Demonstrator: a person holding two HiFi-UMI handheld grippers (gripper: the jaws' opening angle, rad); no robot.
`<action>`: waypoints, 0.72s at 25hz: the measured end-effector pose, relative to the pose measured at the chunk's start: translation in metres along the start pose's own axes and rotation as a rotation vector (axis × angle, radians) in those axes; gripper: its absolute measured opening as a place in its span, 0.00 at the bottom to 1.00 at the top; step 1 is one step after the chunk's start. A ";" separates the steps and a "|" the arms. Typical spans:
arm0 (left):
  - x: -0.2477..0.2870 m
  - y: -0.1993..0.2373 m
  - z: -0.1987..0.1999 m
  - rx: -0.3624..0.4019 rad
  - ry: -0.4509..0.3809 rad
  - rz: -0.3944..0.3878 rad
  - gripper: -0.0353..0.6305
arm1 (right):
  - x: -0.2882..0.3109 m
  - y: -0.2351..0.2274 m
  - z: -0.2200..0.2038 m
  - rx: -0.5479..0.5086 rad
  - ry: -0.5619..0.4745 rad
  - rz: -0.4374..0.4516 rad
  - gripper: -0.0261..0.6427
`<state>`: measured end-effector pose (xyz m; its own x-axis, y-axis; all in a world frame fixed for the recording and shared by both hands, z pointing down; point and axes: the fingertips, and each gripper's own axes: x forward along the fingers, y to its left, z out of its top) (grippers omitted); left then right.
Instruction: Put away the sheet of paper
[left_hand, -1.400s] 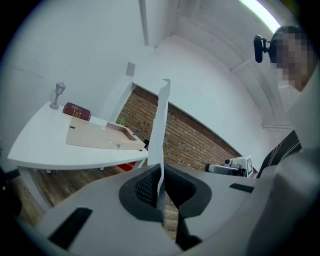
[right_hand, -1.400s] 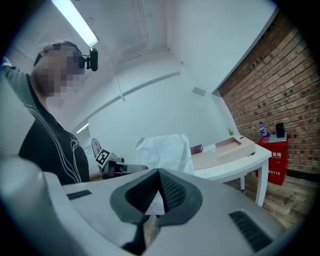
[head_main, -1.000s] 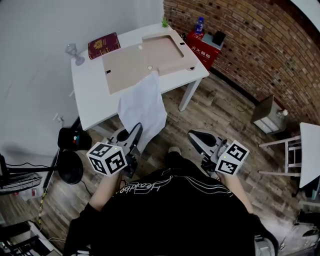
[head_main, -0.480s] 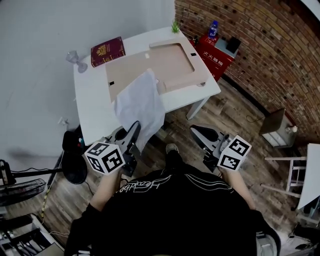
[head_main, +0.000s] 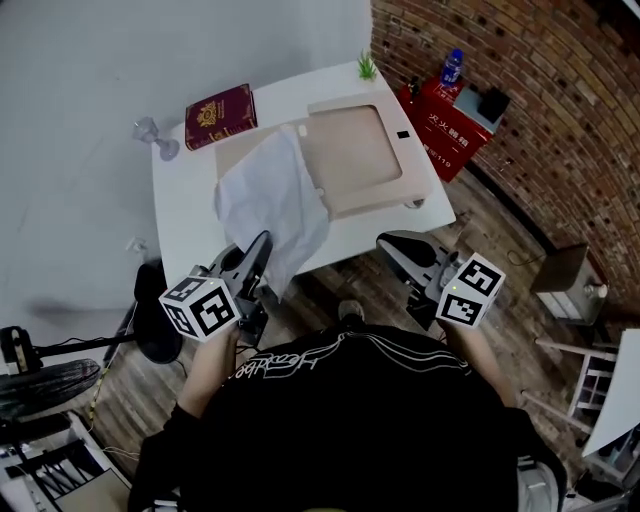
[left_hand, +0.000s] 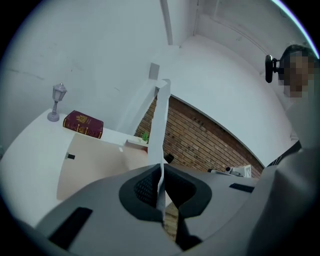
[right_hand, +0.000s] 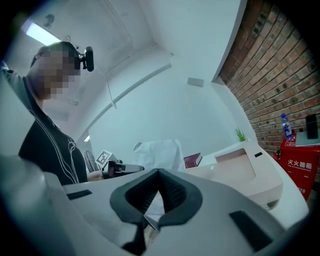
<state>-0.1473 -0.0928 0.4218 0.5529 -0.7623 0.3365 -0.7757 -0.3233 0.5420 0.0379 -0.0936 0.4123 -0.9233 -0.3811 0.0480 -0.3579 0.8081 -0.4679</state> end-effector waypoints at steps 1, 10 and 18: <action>0.004 0.003 0.004 -0.004 -0.003 0.006 0.10 | 0.001 -0.006 0.003 -0.001 0.000 0.005 0.04; 0.036 0.028 0.039 -0.069 -0.056 0.016 0.10 | 0.016 -0.048 0.023 -0.007 0.018 0.023 0.04; 0.060 0.042 0.055 -0.131 -0.041 -0.039 0.10 | 0.031 -0.060 0.030 -0.005 0.024 0.003 0.04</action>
<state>-0.1634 -0.1830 0.4224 0.5665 -0.7740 0.2830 -0.7063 -0.2791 0.6506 0.0347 -0.1676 0.4159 -0.9272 -0.3684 0.0676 -0.3562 0.8114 -0.4634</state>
